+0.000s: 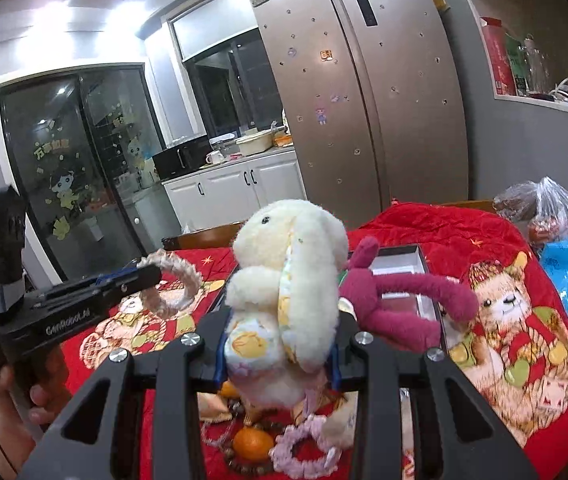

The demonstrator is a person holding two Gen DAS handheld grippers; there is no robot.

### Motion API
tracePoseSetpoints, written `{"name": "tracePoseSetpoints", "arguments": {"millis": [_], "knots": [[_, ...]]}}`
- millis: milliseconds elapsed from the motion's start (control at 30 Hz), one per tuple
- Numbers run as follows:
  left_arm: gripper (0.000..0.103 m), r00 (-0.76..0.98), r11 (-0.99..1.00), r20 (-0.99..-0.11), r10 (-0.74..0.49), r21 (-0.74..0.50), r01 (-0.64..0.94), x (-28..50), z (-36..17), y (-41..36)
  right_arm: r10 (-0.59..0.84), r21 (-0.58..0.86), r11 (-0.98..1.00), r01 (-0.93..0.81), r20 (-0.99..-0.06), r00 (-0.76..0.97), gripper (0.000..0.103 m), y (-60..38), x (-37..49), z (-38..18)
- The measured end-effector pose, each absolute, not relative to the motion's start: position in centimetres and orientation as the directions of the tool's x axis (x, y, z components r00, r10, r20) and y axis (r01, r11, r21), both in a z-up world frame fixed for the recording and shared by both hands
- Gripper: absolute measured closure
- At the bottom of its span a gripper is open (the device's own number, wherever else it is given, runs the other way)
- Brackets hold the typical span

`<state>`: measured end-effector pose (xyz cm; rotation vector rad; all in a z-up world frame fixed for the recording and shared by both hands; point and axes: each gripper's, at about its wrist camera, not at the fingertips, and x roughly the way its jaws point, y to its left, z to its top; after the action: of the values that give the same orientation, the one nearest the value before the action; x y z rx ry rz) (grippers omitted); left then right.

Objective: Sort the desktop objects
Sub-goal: 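Lift and carry the scrunchie with the left gripper while the right gripper carries the rabbit toward the box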

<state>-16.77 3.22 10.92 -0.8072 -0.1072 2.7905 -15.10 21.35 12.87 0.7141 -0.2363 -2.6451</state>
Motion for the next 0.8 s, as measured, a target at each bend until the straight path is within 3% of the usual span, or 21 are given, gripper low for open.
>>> {"name": "tracePoseSetpoints", "arguments": {"millis": [467,800], "knots": [[0.093,-0.821,-0.964,-0.507,0.261,-0.179,-0.197,-25.3,9.2,5.1,-0.324,0.232,-0.942,0.241,-0.45,-0.832,0.066,23.8,-23.5,11.7],[0.093,-0.797,-0.967,-0.548,0.254,-0.171,-0.19,-27.3,6.8,5.5,-0.321,0.224,-0.945,0.236,-0.525,-0.788,0.066,25.2,-27.4,7.5]]}}
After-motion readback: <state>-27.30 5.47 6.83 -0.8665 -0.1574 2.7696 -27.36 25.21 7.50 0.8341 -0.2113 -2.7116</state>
